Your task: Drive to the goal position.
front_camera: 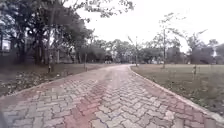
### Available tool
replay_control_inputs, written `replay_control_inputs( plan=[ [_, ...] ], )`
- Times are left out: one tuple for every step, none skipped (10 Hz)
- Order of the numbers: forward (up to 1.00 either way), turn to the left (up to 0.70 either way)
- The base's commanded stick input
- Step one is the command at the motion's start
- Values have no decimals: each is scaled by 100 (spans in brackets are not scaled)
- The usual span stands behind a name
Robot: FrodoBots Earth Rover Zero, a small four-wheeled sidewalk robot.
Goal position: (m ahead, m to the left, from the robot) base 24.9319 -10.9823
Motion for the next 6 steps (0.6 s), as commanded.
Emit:
replay_control_inputs(
  plan=[
    [70, 0],
    [70, 0],
    [70, 0],
    [70, 0],
    [70, 0],
    [70, 0]
  ],
)
